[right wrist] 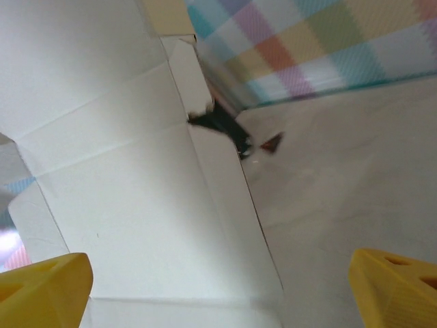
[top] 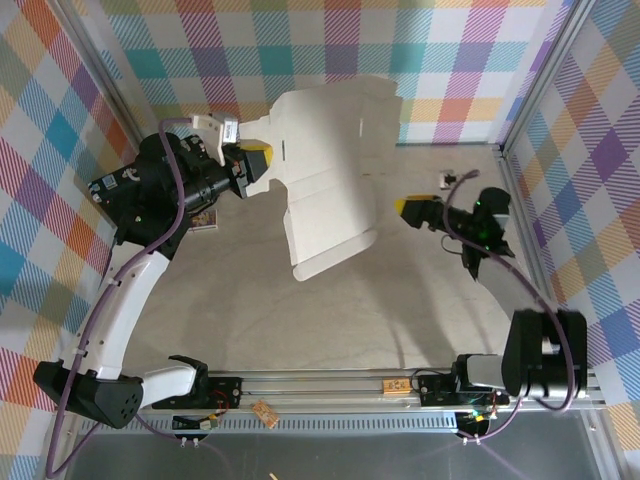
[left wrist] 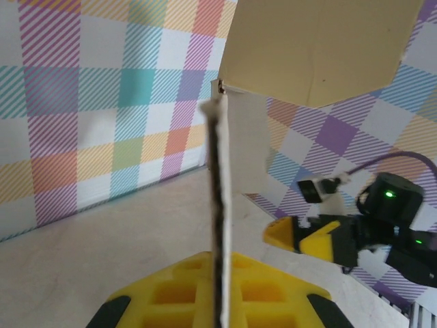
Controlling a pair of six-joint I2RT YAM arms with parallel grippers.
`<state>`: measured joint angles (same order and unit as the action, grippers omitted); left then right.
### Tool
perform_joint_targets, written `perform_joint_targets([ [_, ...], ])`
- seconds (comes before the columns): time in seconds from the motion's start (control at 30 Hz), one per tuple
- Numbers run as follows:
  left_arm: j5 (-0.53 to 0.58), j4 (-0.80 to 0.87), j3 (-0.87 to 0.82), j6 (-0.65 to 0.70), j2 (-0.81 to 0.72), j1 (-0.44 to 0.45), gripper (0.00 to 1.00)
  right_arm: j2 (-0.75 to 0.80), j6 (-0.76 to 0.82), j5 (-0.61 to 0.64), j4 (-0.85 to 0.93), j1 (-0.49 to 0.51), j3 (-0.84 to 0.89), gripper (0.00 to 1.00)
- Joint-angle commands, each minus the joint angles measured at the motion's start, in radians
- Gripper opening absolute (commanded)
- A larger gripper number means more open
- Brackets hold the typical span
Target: Fold the paper box
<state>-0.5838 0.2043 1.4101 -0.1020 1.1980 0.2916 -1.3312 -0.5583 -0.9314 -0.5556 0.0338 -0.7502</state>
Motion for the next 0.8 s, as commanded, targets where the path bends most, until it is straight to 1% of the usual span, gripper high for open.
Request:
perform_joint_targets([
  [0.0, -0.054, -0.048, 0.011, -0.016, -0.015, -0.003, 0.0, -0.028, 0.13, -0.039, -0.085, 0.08, -0.111, 0.96],
  [0.03, -0.068, -0.052, 0.014, -0.02, -0.015, -0.003, 0.0, -0.051, 0.139, -0.035, -0.087, 0.088, -0.133, 0.96],
  [0.1, -0.087, -0.055, 0.021, -0.032, -0.015, -0.003, 0.0, -0.092, 0.105, -0.04, -0.141, 0.089, -0.158, 0.93],
  [0.17, -0.099, -0.055, 0.029, -0.039, -0.016, -0.003, 0.0, -0.126, 0.06, -0.059, -0.196, 0.091, -0.181, 0.86],
  [0.2, -0.102, -0.057, 0.03, -0.042, -0.017, -0.003, 0.0, -0.14, 0.04, -0.071, -0.229, 0.094, -0.185, 0.81],
  [0.23, -0.102, -0.06, 0.03, -0.046, -0.02, -0.003, 0.0, -0.153, 0.02, -0.072, -0.262, 0.099, -0.187, 0.72],
  [0.3, -0.108, -0.066, 0.029, -0.052, -0.025, -0.003, 0.0, -0.174, 0.0, -0.072, -0.279, 0.11, -0.195, 0.49],
  [0.33, -0.107, -0.067, 0.029, -0.055, -0.029, -0.003, 0.0, -0.181, -0.001, -0.064, -0.276, 0.117, -0.199, 0.44],
  [0.47, -0.113, -0.062, 0.032, -0.057, -0.037, -0.003, 0.0, -0.177, 0.023, 0.005, -0.264, 0.13, -0.187, 0.39],
  [0.57, -0.115, -0.062, 0.033, -0.058, -0.04, -0.003, 0.0, -0.177, 0.014, 0.05, -0.259, 0.13, -0.19, 0.31],
  [0.6, -0.113, -0.061, 0.035, -0.058, -0.04, -0.003, 0.0, -0.175, 0.011, 0.06, -0.264, 0.133, -0.189, 0.26],
  [0.7, -0.08, -0.06, 0.03, -0.057, -0.04, -0.003, 0.0, -0.154, 0.027, 0.098, -0.252, 0.147, -0.177, 0.07],
  [0.73, -0.055, -0.06, 0.027, -0.058, -0.04, -0.003, 0.0, -0.135, 0.053, 0.131, -0.208, 0.159, -0.174, 0.02],
  [0.77, -0.037, -0.064, 0.02, -0.058, -0.04, -0.003, 0.0, -0.112, 0.089, 0.186, -0.14, 0.175, -0.172, 0.0],
])
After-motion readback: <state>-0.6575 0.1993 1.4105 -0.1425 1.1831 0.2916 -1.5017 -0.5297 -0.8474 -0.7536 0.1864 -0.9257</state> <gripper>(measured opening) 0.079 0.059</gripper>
